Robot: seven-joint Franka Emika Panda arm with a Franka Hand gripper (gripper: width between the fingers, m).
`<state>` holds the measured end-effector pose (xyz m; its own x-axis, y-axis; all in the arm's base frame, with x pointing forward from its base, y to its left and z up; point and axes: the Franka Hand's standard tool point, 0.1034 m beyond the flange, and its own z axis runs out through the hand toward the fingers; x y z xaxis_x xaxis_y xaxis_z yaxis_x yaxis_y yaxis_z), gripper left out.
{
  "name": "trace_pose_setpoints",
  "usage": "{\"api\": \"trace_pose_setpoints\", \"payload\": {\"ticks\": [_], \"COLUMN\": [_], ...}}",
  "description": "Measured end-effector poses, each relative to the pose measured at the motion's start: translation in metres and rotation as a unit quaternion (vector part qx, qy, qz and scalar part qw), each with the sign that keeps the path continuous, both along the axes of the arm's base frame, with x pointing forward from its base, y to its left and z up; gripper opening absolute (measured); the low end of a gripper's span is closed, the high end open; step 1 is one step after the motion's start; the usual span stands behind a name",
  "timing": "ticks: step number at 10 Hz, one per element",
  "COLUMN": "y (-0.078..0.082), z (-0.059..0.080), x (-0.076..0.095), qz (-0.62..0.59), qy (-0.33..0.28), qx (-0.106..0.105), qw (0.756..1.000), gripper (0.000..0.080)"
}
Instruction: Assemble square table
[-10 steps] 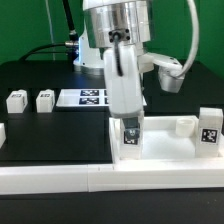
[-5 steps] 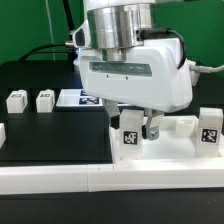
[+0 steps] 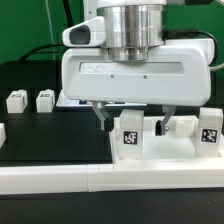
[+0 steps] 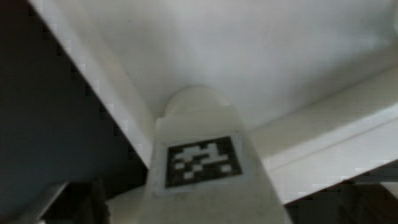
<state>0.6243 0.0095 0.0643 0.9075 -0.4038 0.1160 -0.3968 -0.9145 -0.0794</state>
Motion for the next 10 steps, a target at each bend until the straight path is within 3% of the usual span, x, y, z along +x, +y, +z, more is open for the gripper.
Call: {"api": "trace_pose_setpoints", "payload": {"ticks": [1,3,4,8,10], "y": [0.0003,0.0002,0.0,-0.0016,-0.0015], "z": [-0.0002,-0.0002,-0.0003,-0.0001,0.0002], "x": [-0.0001,-0.0001,-0.0001,0.0,-0.0003], "qz": [-0.016,-0.036,-0.071,-0.232,-0.413], "qy": [0.0,0.001,0.002,0.006,0.018], "qx": [0.003,0.005,0.01,0.033,0.06], "qw": [1.0,0.999,0.997,0.972,0.908], "gripper": [0.0649,0.0369,0.0288,0.0288,0.0288]}}
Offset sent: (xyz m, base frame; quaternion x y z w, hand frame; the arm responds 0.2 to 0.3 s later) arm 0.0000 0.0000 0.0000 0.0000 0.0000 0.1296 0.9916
